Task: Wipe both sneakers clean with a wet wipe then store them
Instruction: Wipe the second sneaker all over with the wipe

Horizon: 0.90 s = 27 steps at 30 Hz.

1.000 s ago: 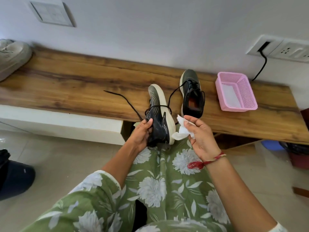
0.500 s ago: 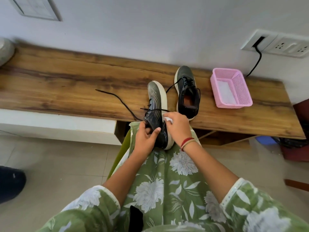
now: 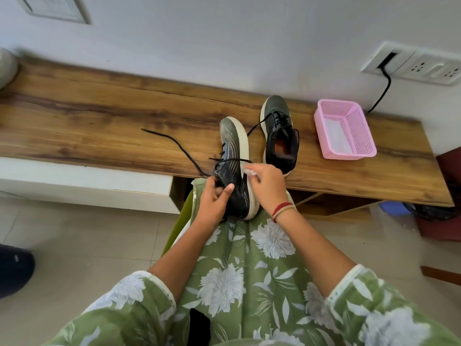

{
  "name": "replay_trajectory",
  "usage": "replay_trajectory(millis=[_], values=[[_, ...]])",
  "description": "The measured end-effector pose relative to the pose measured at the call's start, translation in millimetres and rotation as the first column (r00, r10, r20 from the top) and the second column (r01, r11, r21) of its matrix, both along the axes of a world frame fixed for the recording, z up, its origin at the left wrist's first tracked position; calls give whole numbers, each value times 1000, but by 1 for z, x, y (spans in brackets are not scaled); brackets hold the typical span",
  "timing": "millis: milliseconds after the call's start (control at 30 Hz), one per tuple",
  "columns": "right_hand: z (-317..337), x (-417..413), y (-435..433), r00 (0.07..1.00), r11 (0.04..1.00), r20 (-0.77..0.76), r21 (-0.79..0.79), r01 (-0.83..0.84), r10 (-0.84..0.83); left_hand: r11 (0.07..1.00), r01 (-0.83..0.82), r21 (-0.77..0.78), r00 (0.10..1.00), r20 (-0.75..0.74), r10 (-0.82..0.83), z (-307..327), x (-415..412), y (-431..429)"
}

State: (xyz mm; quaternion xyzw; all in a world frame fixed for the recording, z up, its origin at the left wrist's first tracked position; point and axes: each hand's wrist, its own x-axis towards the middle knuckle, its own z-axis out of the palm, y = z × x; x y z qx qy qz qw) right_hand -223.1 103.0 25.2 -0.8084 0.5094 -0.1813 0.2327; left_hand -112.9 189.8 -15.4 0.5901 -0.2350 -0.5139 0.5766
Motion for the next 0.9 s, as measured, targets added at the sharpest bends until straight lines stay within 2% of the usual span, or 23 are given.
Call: replay_trajectory(millis=[100,167,267,333,400,500,600,733,900], values=[[-10,-8,24,978,975,-123,-126,-183,168,1000,2,1,1000,26,-2,-3,0,2],[-6,-21,41,963,960,-122,-117,-254,239,1000,17,18,1000,11,-17,-3,2,3],[5,-27,36,978,979,-49,-4,-204,204,998,41,37,998,-43,-39,-1,4,1],[4,-21,15,996,997,13,3,-84,83,998,36,50,995,-99,-31,-1,5,0],[1,-11,7,999,999,23,2,-41,41,998,20,54,991,-134,-13,-2,6,-1],[-6,-12,32,993,993,-33,-9,-116,116,999,7,37,986,-164,-1,-4,7,0],[0,-27,46,980,980,10,-2,-198,198,999,10,48,986,-164,-2,-5,8,0],[1,-19,28,994,996,81,30,-80,77,996,-33,80,966,-252,52,-3,8,-2],[-5,-45,58,957,957,-18,-17,-289,288,994,-51,95,945,-318,79,0,9,0]])
